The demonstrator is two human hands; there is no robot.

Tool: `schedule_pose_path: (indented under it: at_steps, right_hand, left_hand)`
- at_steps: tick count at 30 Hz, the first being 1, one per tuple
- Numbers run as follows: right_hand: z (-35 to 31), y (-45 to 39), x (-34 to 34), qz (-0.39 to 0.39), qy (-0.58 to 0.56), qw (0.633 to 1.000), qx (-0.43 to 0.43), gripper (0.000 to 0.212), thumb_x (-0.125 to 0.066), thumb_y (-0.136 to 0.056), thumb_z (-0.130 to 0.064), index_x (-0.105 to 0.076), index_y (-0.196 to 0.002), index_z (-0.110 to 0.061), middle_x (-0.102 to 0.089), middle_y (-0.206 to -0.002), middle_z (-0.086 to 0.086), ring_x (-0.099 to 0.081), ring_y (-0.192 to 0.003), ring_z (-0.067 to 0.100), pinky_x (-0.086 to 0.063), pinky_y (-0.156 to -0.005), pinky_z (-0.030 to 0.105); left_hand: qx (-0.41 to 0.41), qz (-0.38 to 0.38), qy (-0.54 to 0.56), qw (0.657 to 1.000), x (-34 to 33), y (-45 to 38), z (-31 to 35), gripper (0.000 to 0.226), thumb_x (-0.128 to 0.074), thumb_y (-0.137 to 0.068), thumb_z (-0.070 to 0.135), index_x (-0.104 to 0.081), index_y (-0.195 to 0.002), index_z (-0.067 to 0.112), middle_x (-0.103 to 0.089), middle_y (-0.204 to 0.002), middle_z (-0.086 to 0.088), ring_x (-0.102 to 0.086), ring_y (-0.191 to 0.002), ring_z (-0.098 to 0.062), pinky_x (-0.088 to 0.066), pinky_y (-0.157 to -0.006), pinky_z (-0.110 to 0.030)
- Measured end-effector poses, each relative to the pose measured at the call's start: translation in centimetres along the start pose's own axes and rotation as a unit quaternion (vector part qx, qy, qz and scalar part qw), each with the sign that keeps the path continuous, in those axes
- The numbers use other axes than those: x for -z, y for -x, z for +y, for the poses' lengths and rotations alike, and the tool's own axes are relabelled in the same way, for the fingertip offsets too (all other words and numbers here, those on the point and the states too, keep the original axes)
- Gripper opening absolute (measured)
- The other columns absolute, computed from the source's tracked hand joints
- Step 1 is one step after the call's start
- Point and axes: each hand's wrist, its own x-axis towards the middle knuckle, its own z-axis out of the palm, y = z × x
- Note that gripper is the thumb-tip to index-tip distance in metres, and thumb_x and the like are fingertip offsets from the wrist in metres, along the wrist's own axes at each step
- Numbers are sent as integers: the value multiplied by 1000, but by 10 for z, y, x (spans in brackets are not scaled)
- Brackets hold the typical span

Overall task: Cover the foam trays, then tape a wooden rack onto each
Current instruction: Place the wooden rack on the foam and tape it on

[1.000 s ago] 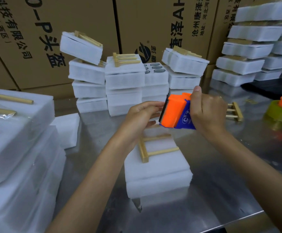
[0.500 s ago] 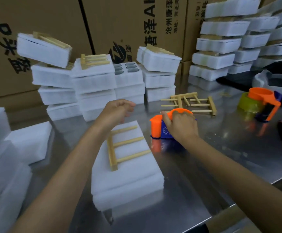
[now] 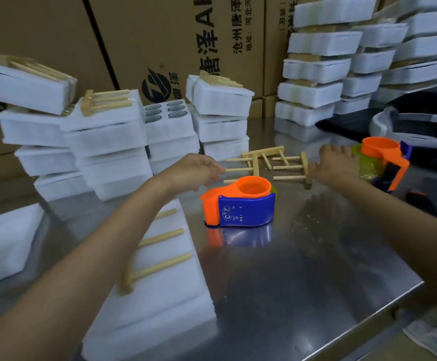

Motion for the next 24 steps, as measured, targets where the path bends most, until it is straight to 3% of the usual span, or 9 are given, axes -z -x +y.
schedule_pose_path:
  at_steps: [5, 10, 14, 16, 18, 19, 22, 24]
  right_hand:
    - [48, -40, 2, -24, 10, 995, -94, 72, -54, -94, -40, -20, -151, -11, -9, -162, 15, -3, -148, 44, -11, -113, 66]
    - [66, -63, 5, -99, 87, 975, -180, 73, -60, -90, -33, -26, -149, -6, -23, -154, 28, -16, -142, 50, -11, -113, 68]
    - [64, -69, 5, -82, 116, 977, -157, 48, -63, -83, -29, -45, -123, -10, -51, -128, 23, -42, -125, 47, -17, -111, 62]
    - [60, -66, 8, -56, 102, 984, -132, 30, -60, -84, -28, -53, -104, -7, -61, -103, 14, -54, -103, 37, -15, -112, 60]
    - [52, -60, 12, -30, 101, 990, -91, 19, -61, -83, -28, -57, -83, -10, -59, -81, 7, -51, -76, 26, -14, -115, 55]
    - [46, -57, 16, -25, 93, 993, -69, 19, -62, -83, -30, -56, -77, -12, -57, -76, 5, -49, -72, 24, -18, -114, 51]
    - [20, -41, 34, -32, -2, 999, -26, 32, -66, -83, -40, -49, -72, -16, -53, -76, 4, -51, -80, 27, -40, -89, 39]
    - [-2, -26, 50, -21, -87, 996, -7, 37, -69, -81, -46, -48, -76, -15, -55, -81, 5, -52, -82, 29, -42, -73, 35]
  left_hand:
    - [-3, -27, -45, 999, -11, -15, 13, 23, -50, -101, 18, -70, -112, 22, -68, -117, 2, -62, -111, -16, -49, -83, -22]
    - [4, -28, -50, 998, -15, -26, 11, 21, -51, -100, 19, -69, -106, 28, -68, -115, 4, -62, -110, -16, -50, -83, -25]
    - [13, -39, -44, 998, -18, -28, 9, 21, -50, -101, 17, -66, -104, 30, -67, -115, 5, -61, -109, -15, -50, -78, -23]
    - [12, -43, -40, 998, -18, -27, 11, 19, -51, -101, 19, -67, -107, 28, -66, -117, 4, -61, -109, -14, -51, -81, -25]
    - [2, -41, -37, 998, -17, -23, 15, 19, -52, -101, 20, -68, -110, 27, -67, -116, 4, -62, -108, -13, -51, -85, -26]
    - [-5, -38, -33, 999, -17, -20, 18, 20, -52, -101, 19, -68, -110, 26, -68, -115, 4, -63, -108, -13, -51, -85, -27]
    - [-38, -19, -7, 999, -17, -8, 25, 20, -52, -100, 15, -69, -108, 23, -68, -111, 4, -64, -105, -15, -52, -79, -21]
    - [-67, -7, 20, 998, -18, 3, 29, 18, -56, -98, 13, -68, -104, 24, -67, -108, 4, -64, -99, -12, -51, -70, -14]
